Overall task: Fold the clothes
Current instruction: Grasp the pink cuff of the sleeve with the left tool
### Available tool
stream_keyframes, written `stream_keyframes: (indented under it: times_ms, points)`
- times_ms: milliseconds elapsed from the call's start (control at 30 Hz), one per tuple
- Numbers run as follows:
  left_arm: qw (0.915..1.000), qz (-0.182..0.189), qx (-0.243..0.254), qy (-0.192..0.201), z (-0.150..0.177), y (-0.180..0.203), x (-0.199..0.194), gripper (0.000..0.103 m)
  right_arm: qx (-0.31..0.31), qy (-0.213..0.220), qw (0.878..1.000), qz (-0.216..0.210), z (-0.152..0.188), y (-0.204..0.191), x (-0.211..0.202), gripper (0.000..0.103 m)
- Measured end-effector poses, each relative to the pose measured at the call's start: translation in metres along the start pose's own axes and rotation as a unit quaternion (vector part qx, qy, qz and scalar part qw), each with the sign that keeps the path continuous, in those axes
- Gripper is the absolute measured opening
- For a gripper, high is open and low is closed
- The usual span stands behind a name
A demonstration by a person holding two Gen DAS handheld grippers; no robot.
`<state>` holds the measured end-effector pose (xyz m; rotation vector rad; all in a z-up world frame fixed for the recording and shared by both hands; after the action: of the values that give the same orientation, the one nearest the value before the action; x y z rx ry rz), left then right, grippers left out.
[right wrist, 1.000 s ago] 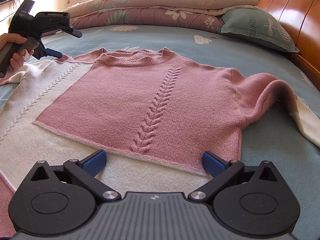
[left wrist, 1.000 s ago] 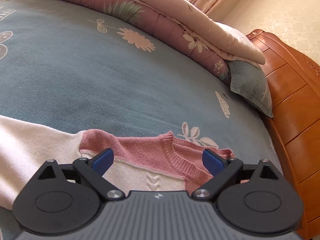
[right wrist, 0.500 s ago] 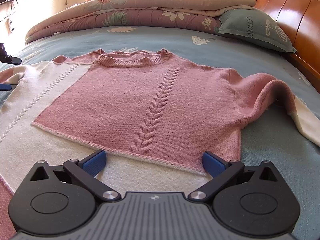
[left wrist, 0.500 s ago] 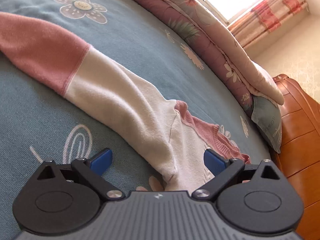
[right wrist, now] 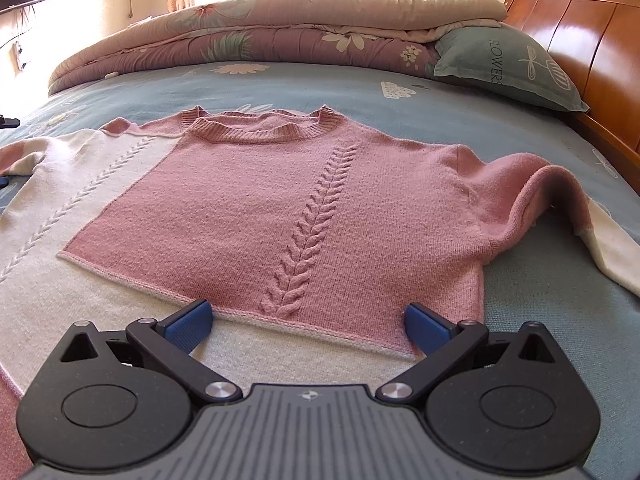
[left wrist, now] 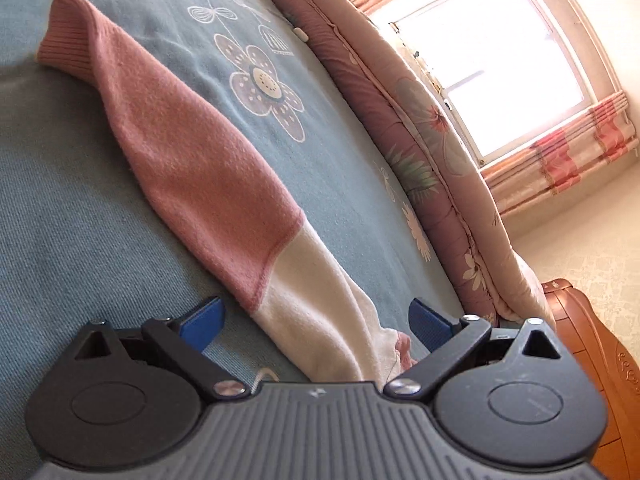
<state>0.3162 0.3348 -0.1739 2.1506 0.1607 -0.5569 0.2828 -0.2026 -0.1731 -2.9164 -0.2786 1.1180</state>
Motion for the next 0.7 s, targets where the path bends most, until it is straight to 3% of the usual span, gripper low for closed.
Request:
stream_keyframes:
  times_ms: [200,400,700]
  points:
    - [0.9973,0.022,-0.046,0.053,-0.029,-0.031,-0.01,0.098,0.002,0.004,1.0,0.002,0.001,0.0,-0.001,0.103]
    - [0.9875,0.044,-0.112,0.102,-0.051,-0.054,-0.023,0.098,0.006,0.007,1.0,0.005,0.001,-0.001,0.0,0.103]
    - [0.9954,-0.05,-0.073,0.037,-0.082,-0.057,-0.005,0.098,0.035,-0.01,0.998,0.045,0.0,-0.005,-0.002,0.103]
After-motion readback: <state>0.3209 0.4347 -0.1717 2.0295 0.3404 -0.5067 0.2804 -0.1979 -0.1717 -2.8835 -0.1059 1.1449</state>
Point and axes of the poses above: each gripper's, at about its wrist camera, not at the fingertips, and x roughly the way its jaws point, y to its right, z to its underside, the point moved 6 cm from there along x, roughly the way its jaws point, and after that the axes turned 6 degrees about x, right-handed, at the moved point
